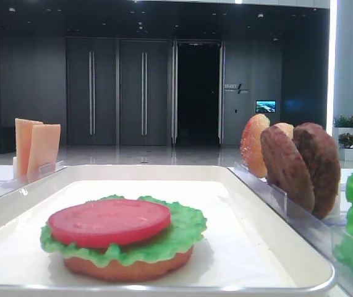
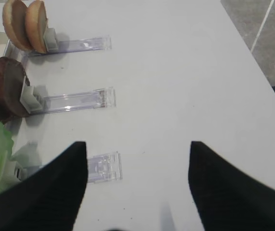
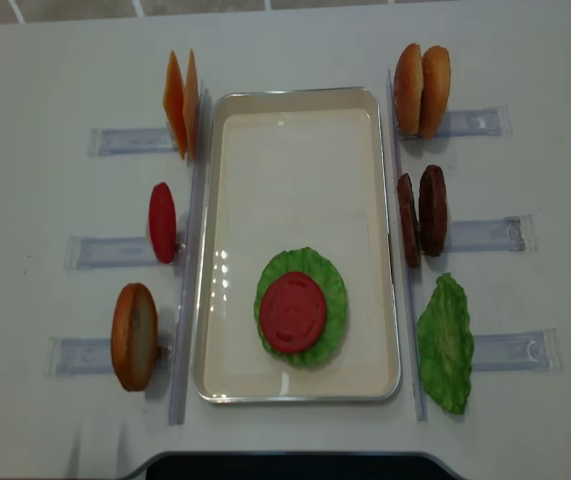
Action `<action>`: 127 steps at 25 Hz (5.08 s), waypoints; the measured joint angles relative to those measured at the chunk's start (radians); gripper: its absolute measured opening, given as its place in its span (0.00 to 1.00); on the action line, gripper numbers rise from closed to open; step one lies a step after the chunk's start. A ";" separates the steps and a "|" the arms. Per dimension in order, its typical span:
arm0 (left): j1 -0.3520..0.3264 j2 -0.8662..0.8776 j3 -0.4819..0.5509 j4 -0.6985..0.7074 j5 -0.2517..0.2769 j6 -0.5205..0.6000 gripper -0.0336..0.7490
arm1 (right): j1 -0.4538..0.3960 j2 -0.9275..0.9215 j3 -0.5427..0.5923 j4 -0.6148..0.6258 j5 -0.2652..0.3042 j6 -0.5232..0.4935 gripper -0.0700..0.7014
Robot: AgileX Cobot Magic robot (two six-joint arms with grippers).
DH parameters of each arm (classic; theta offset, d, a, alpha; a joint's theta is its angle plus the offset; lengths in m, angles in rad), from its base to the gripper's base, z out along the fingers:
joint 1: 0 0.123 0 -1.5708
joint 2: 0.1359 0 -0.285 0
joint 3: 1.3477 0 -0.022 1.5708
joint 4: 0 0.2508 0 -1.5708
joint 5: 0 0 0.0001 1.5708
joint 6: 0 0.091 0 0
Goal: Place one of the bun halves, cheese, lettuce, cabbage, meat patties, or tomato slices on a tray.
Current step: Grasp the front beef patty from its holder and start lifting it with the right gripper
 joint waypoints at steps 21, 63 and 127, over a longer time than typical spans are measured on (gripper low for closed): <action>0.000 0.000 0.000 0.000 0.000 0.000 0.64 | 0.000 0.154 0.000 0.049 0.000 -0.012 0.69; 0.000 0.000 0.000 0.000 0.000 0.000 0.64 | 0.041 1.374 -0.549 0.131 -0.025 -0.071 0.69; 0.000 0.000 0.000 0.000 0.000 0.000 0.64 | 0.719 1.569 -0.618 0.053 -0.275 0.440 0.69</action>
